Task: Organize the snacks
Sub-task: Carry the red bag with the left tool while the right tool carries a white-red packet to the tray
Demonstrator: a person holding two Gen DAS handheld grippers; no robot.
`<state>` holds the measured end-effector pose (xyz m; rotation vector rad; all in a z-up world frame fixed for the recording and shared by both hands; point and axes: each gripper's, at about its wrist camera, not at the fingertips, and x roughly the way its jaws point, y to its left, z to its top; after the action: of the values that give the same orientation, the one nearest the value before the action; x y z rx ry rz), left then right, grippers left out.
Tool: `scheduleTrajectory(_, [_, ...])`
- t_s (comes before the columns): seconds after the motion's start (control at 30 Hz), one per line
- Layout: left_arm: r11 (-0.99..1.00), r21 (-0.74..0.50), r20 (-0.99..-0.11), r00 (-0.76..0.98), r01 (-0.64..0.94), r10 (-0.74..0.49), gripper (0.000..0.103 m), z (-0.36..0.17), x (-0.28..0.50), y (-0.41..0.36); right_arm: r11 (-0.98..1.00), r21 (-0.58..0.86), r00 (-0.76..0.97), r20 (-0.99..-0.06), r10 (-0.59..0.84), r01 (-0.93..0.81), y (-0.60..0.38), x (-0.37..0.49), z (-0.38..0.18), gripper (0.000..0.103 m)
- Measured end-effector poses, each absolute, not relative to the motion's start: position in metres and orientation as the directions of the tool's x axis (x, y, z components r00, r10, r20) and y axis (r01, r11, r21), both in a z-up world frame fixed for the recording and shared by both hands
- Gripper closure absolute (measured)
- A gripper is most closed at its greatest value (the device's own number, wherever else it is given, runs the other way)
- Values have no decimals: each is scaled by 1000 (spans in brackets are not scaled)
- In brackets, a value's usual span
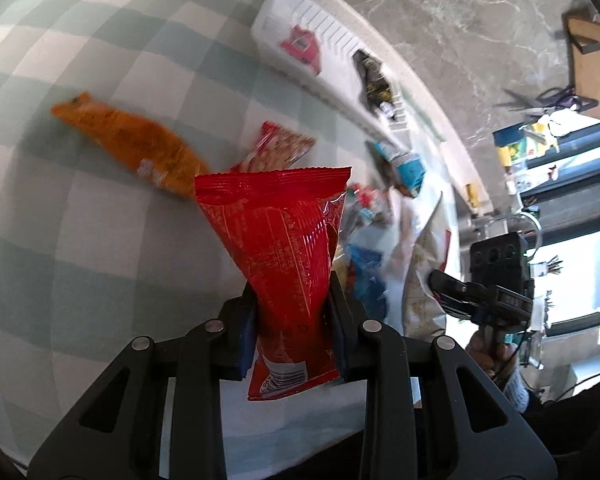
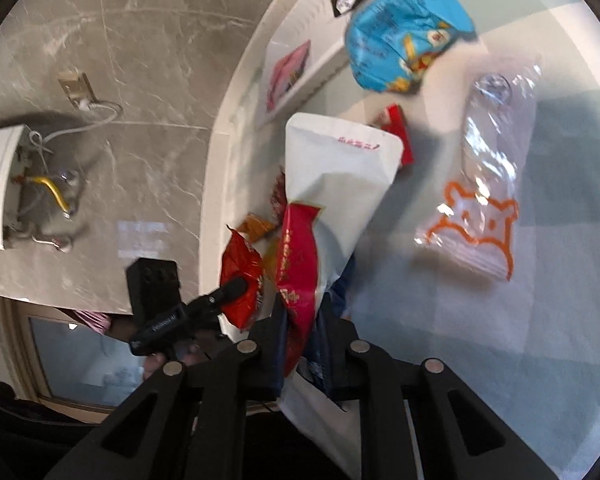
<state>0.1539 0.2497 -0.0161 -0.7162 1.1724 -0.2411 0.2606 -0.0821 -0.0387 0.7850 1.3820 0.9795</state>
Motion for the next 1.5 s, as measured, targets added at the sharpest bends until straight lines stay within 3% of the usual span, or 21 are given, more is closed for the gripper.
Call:
scheduleTrajectory(0.47, [784,-619,-706,463,-36,-536,76,39,252,264,374,906,28,-376,926,-199,-53,333,2,88])
scheduleTrajectory(0.93, [842,-539,-756,433,17,-492,76,24,394,287,416,884,54,-415,908,-212,-19,429,1,88])
scheduleTrajectory(1.37, [897,-440,-818,397,31,-415,73,-9,466,289,523,834,55,-522,851,-176,9,485,-31,87])
scheduleTrajectory(1.5, [933,-359,-844,415,32,-340,68,-9,473,287,589,789,68,-587,807,-177,15,489,-34,81])
